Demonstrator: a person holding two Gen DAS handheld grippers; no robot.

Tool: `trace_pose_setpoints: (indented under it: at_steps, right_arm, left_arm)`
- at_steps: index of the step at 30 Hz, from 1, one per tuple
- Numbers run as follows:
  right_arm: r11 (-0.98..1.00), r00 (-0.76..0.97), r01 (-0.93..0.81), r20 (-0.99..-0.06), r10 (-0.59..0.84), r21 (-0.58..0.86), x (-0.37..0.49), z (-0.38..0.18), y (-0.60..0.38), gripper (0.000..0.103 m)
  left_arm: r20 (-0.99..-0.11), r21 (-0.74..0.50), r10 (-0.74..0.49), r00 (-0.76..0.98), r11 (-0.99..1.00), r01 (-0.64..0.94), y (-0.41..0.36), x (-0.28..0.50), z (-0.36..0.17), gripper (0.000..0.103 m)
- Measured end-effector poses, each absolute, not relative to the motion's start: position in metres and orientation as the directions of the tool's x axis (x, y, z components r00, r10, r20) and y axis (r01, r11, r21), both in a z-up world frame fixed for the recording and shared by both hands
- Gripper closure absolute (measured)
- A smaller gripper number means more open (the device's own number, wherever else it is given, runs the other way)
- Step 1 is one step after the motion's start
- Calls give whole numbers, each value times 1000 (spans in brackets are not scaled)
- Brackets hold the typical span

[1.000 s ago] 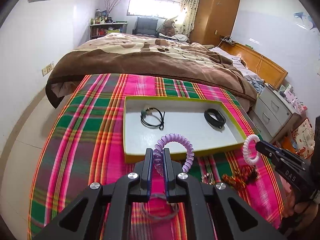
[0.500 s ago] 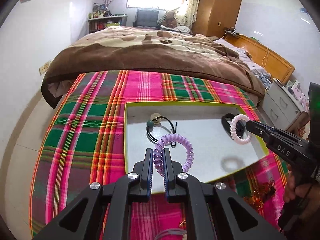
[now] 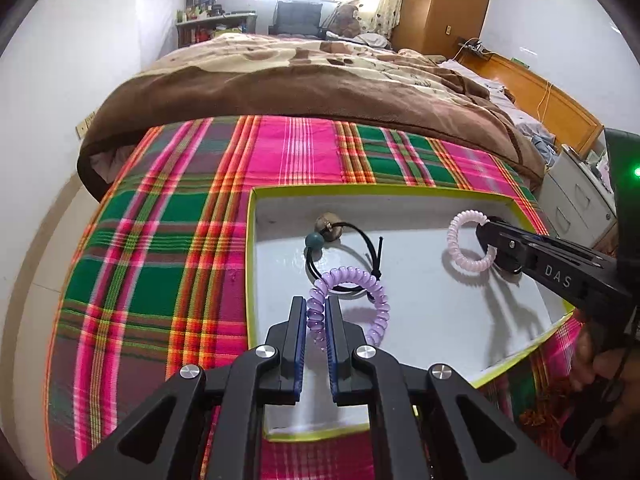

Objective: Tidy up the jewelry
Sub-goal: 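Carry both coil hair ties into the white box and open both tools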

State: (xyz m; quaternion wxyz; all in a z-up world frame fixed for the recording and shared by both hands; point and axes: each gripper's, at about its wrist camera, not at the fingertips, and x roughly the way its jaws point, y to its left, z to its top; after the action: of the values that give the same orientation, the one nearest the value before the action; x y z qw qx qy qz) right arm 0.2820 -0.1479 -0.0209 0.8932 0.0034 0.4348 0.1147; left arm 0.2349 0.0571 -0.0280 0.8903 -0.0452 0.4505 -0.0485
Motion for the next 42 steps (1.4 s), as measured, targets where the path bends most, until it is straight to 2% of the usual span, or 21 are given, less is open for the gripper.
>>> trace_pose_setpoints:
  at_steps: [23,27,32,34,37,38,39,42]
  right_arm:
    - [974,580,-220,-796,173,51,293,-33,-136,93]
    - [974,582,-219,-793,180,60,292,-32,-136,89]
    - [973,584,-219,-789,189,71,291,-31,-137,89]
    - [973,588,-221,-786,191,72,289,-30,-137,88]
    - [970,594,-231,-778,205,79,284,-25,-138,77]
    - [968,596,-236,-774,212,84,282,-24,-139,67]
    - [968,602,-238,-769,215,84,280,-21,-139,63]
    - [968,615,-238,-759,215,81,272,-15,-140,63]
  left_arm:
    - [-807,-130,-137,574,990,54,55,242,-33,94]
    - [-806,-138,-142,575,989,52,56,243,-33,94]
    - [-791,-148,-161,590,986,71,54,240,-28,76]
    - [-786,-150,-165,596,986,76,53,237,-25,75]
    - [-776,-157,-177,605,984,87,52,231,-19,72]
    - [-772,-159,-183,608,983,95,51,229,-17,69]
    - [-770,-162,-186,610,982,96,50,227,-15,68]
    - [-759,-181,-205,617,978,102,50,219,-8,68]
